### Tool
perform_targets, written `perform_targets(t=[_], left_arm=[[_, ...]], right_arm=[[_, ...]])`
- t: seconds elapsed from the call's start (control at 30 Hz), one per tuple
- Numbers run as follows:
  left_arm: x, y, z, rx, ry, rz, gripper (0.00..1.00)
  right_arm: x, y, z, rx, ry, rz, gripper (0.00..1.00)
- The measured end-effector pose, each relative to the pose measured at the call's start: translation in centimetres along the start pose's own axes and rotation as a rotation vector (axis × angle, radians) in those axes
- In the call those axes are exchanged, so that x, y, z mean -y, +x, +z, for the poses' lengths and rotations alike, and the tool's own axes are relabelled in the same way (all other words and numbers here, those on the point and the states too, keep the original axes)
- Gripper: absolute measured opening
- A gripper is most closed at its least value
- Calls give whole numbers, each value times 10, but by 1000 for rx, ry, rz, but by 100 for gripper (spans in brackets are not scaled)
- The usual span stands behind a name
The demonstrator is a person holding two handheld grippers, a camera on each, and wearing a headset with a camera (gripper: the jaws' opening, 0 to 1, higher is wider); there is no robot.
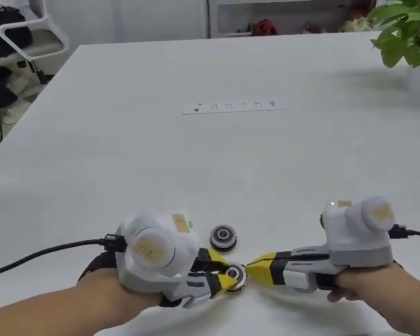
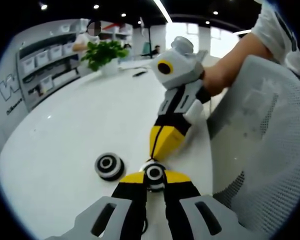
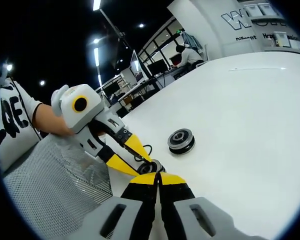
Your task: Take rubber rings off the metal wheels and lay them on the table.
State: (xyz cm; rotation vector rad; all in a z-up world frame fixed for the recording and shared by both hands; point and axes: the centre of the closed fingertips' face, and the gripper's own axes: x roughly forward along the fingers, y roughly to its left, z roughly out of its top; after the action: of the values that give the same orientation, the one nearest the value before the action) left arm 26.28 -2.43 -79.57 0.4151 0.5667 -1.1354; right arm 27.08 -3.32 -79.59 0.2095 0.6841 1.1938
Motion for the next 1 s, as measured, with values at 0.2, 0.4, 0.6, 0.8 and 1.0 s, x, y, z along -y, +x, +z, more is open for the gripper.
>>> perform_targets(t=[0.2, 0.4, 0.6, 0.8, 1.0], left_arm=[[0, 0, 0, -7, 4, 14, 12], [0, -1, 0, -13, 10, 20, 12], [1, -1, -1, -14, 12, 25, 12], [1, -2, -1, -15, 14, 26, 12], [1, -2, -1, -14, 14, 28, 12]], right_arm=[[-2, 1, 1, -10, -21, -1, 0], [-3, 2, 2, -11, -24, 2, 0], [-8, 3, 2, -17, -40, 12, 0], [-10, 5, 1, -23, -68, 18, 0], [-13, 7, 1, -25, -78, 31, 0]])
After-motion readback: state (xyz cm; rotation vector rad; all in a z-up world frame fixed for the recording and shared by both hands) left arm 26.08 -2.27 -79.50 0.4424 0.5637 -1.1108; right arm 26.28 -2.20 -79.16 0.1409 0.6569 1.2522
